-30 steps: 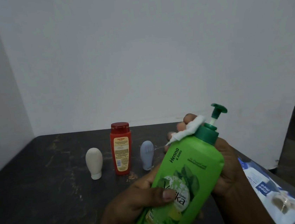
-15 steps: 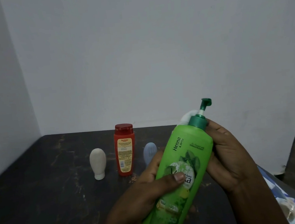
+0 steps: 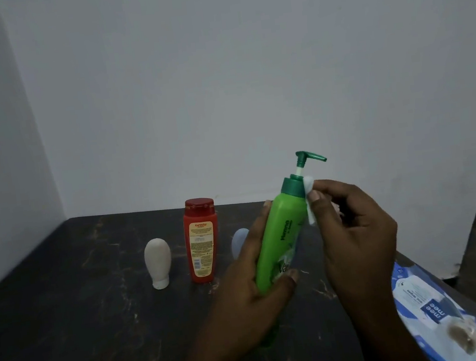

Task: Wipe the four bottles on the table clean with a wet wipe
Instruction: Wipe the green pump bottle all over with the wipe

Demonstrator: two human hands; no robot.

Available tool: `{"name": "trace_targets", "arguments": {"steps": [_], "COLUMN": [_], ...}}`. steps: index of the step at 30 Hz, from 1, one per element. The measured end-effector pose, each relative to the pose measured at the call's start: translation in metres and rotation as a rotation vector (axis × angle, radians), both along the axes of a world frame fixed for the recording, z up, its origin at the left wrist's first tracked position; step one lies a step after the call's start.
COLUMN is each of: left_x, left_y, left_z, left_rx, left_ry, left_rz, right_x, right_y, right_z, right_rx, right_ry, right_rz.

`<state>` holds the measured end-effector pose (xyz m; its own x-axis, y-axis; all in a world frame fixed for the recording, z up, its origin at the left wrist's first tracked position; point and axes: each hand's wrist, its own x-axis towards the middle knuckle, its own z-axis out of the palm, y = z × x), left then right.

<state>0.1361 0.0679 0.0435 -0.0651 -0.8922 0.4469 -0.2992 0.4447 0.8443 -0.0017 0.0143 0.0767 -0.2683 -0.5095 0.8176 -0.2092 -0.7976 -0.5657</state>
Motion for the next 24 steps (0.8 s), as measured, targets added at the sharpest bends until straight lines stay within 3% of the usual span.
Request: {"name": "trace_targets", "arguments": {"steps": [7, 11, 17, 20, 24], "left_x": [-0.007, -0.006, -0.004, -0.003, 0.001], "left_y": [0.005, 0.005, -0.002, -0.006, -0.011], "left_z": [0.0, -0.001, -0.009, -0.011, -0.015], "left_rx": [-0.154, -0.149, -0.067, -0.073, -0.046], "left_ry": [-0.147, -0.183, -0.182, -0.125, -0.083], "left_rz": [0.19, 0.195, 0.112, 0.115, 0.158], "right_x": [0.005, -0.002, -0.002, -0.005, -0.014], "right_y": [0.006, -0.002, -0.013, -0.013, -0.013], "right_z": [-0.005, -0.002, -0.001, 0.0, 0.005], "right_rx": [-0.291, -0.202, 0.264, 0.313, 0.301], "right_ry": [0.187, 0.073, -0.387, -0.332, -0.256], "right_rz": [-0.245, -0.228, 0.765, 0.899, 0.918]}}
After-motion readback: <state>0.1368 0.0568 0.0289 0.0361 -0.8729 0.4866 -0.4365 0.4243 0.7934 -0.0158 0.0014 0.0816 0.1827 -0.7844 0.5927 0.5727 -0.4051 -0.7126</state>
